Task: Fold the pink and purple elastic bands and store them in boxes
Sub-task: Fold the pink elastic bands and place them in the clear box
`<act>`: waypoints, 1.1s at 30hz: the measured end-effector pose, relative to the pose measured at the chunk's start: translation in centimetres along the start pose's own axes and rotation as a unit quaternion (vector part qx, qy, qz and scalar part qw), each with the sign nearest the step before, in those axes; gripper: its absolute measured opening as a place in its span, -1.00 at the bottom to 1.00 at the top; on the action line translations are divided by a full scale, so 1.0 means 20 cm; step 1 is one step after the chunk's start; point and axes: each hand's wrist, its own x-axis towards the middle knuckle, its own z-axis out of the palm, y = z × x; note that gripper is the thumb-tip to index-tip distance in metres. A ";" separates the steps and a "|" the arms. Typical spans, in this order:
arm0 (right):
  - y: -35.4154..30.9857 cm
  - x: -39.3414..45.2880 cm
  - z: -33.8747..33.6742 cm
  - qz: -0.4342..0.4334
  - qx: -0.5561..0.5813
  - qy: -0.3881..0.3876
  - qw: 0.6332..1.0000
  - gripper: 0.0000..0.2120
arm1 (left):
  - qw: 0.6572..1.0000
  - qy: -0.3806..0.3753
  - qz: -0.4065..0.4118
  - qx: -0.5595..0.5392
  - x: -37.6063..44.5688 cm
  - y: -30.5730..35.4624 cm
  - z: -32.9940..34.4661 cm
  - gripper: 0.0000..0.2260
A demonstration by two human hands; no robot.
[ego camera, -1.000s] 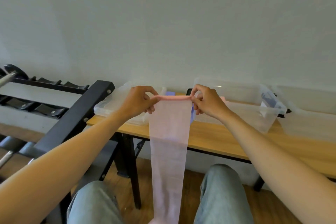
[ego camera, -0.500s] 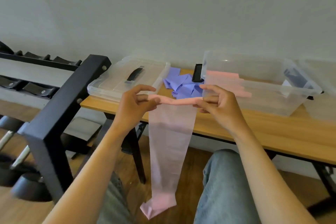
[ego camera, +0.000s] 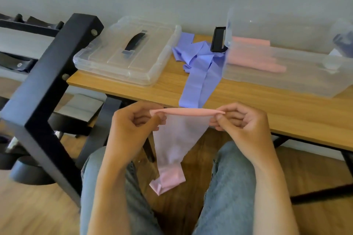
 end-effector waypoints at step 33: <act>0.00 -0.07 0.04 0.013 0.015 -0.010 1.000 -0.96 | 0.997 0.048 -0.032 -0.056 -0.11 -0.05 -0.01 -0.83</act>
